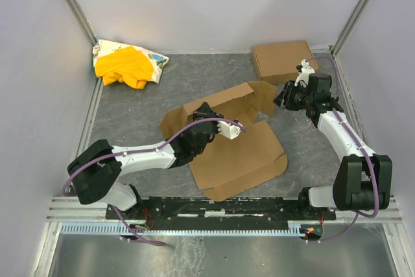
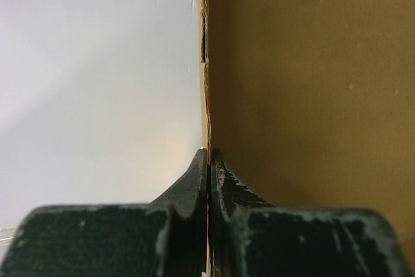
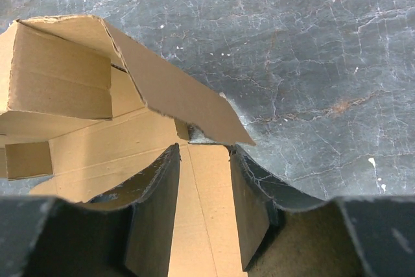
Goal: Fold the paper box
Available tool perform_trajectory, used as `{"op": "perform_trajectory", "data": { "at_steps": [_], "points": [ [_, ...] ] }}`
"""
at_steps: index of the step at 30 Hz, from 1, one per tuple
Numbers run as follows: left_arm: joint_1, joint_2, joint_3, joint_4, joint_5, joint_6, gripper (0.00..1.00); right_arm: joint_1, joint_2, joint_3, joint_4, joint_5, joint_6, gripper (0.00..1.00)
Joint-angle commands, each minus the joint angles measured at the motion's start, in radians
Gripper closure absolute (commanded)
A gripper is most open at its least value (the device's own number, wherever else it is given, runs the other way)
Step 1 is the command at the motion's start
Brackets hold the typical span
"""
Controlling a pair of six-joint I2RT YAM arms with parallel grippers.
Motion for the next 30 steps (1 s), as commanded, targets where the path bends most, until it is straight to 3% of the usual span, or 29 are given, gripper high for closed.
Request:
{"op": "perform_trajectory", "data": {
  "at_steps": [1,15,18,25,30],
  "points": [
    [-0.011,0.003,0.022,0.011,-0.007,-0.02,0.97,0.004,-0.026,-0.004,0.063,-0.02,-0.031,0.55],
    [-0.015,-0.001,0.019,0.006,-0.005,-0.021,0.97,0.035,0.068,0.02,0.157,-0.02,-0.068,0.52],
    [-0.017,-0.004,0.018,0.004,-0.005,-0.02,0.97,0.053,0.094,0.028,0.178,-0.018,-0.065,0.56],
    [-0.022,0.004,0.028,-0.01,-0.01,-0.02,0.97,0.088,0.06,0.047,0.14,0.015,-0.073,0.79],
    [-0.037,0.024,0.061,-0.048,-0.035,-0.041,0.97,0.123,0.01,0.055,0.07,0.013,-0.108,0.8]
  ]
}}
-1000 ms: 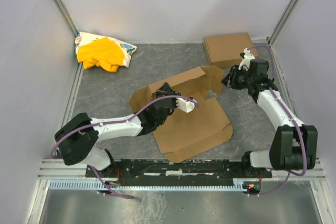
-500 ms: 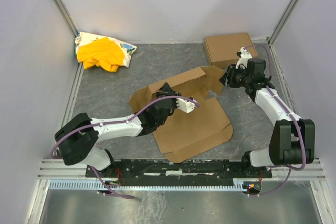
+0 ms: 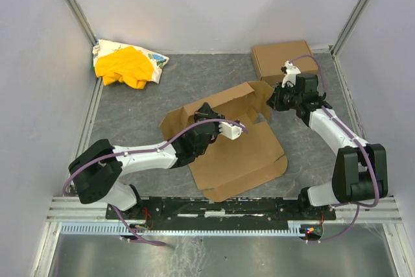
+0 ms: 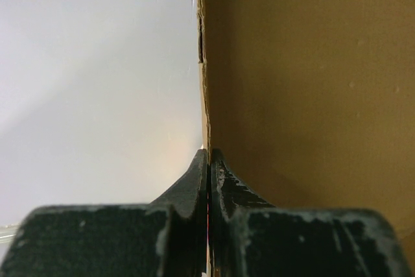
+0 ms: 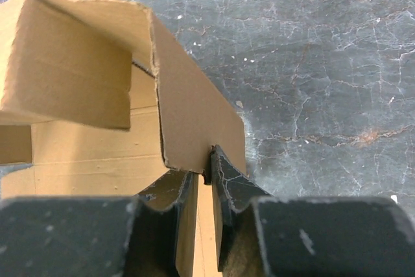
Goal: Fold the paper box
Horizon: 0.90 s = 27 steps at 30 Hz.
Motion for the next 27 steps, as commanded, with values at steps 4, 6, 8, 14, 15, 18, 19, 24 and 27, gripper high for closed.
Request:
{"op": "perform_trajectory", "data": {
  "at_steps": [4,6,8,14,15,18,19,24,27],
  "points": [
    [-0.029,0.027,0.064,-0.052,-0.036,-0.046,0.97,0.051,-0.115,0.034,-0.049,-0.006,-0.038,0.8],
    [-0.03,0.027,0.066,-0.061,-0.036,-0.052,0.97,0.064,-0.141,0.013,-0.055,-0.014,-0.037,0.8],
    [-0.033,0.027,0.069,-0.067,-0.043,-0.057,0.97,0.076,-0.167,-0.015,-0.054,-0.024,-0.036,0.8],
    [-0.052,0.022,0.051,-0.068,-0.061,-0.059,0.97,0.113,-0.23,-0.119,-0.048,-0.04,-0.025,0.78],
    [-0.057,0.022,0.05,-0.069,-0.062,-0.059,0.97,0.123,-0.236,-0.14,-0.043,-0.029,-0.022,0.78],
    [-0.076,0.022,0.042,-0.07,-0.078,-0.058,0.97,0.137,-0.245,-0.18,-0.04,-0.015,-0.016,0.77],
    [-0.084,0.02,0.038,-0.069,-0.084,-0.055,0.97,0.142,-0.247,-0.191,-0.037,-0.016,-0.013,0.77],
    [-0.115,0.011,0.023,-0.069,-0.108,-0.057,0.97,0.176,-0.275,-0.252,-0.001,-0.032,-0.021,0.72],
    [-0.127,0.011,0.022,-0.069,-0.12,-0.055,0.97,0.178,-0.283,-0.258,-0.001,-0.065,-0.038,0.66]
  ]
}}
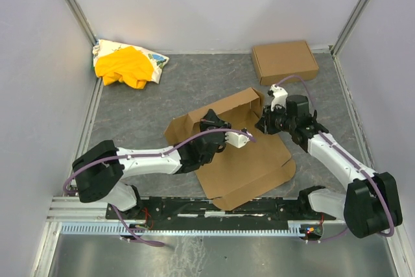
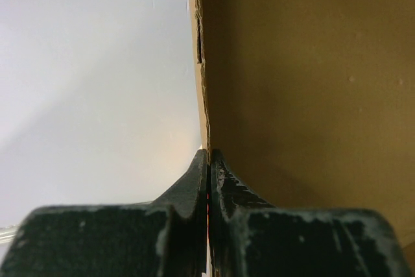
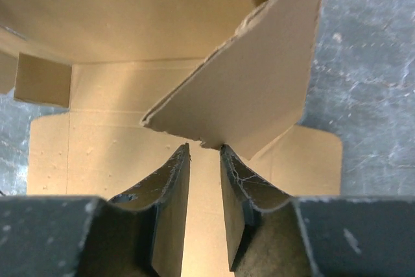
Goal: Fold the paper box
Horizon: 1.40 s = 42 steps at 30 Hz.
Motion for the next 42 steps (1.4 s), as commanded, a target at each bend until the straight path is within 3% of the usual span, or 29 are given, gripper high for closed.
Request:
{"op": "perform_trajectory", "data": {
  "at_steps": [1,8,18,22,27,31,33,37,42],
  "points": [
    [-0.022,-0.012,-0.009,0.001,-0.008,-0.028,0.97,0.011,-0.021,-0.019,0.008,-0.063,-0.02,0.63],
    [-0.041,0.0,-0.011,0.001,-0.031,-0.021,0.97,0.011,-0.055,-0.014,0.011,-0.072,-0.021,0.44],
    [-0.045,-0.002,-0.023,0.001,-0.032,-0.022,0.97,0.012,-0.273,-0.046,0.01,0.068,-0.008,0.4],
    [-0.047,-0.002,-0.024,0.001,-0.033,-0.02,0.97,0.009,-0.385,-0.069,0.025,0.271,-0.003,0.39],
    [-0.048,-0.001,-0.026,-0.001,-0.035,-0.017,0.97,-0.001,-0.509,-0.093,0.06,0.628,0.035,0.3],
    [-0.049,0.001,-0.027,-0.002,-0.033,-0.016,0.97,-0.026,-0.509,-0.089,0.103,0.797,0.065,0.29],
    [-0.049,0.001,-0.027,-0.002,-0.031,-0.016,0.97,-0.066,-0.412,-0.051,0.102,0.769,0.044,0.29],
    [-0.049,0.004,-0.024,-0.004,-0.029,-0.015,0.97,-0.188,-0.123,0.043,0.126,0.497,-0.024,0.25],
    [-0.054,0.004,-0.015,-0.019,-0.022,-0.02,0.97,-0.308,0.083,-0.005,0.377,0.187,-0.099,0.25]
  ]
}}
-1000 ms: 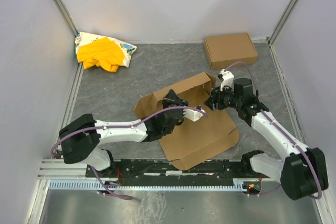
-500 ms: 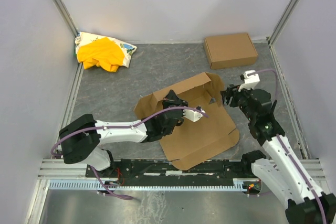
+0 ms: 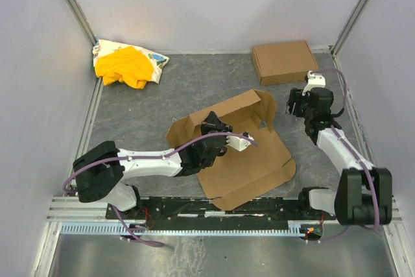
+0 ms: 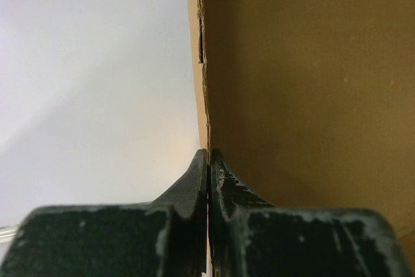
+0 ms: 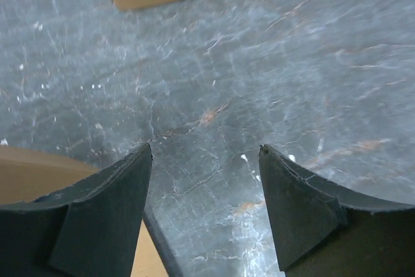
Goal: Fold the paper box
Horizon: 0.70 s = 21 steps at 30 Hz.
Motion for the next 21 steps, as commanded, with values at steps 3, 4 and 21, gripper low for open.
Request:
{"op": "perform_trajectory", "data": {
  "at_steps": [3,4,21],
  "points": [
    [-0.012,0.011,0.002,-0.037,0.02,-0.021,0.97,-0.129,0.168,0.004,0.245,-0.471,-0.063,0.26],
    [-0.012,0.012,0.002,-0.038,0.019,-0.02,0.97,-0.142,0.201,0.017,0.249,-0.543,-0.053,0.28],
    [-0.013,0.02,0.014,-0.061,0.027,-0.014,0.97,-0.14,0.272,0.019,0.365,-0.983,0.001,0.35]
  ]
}}
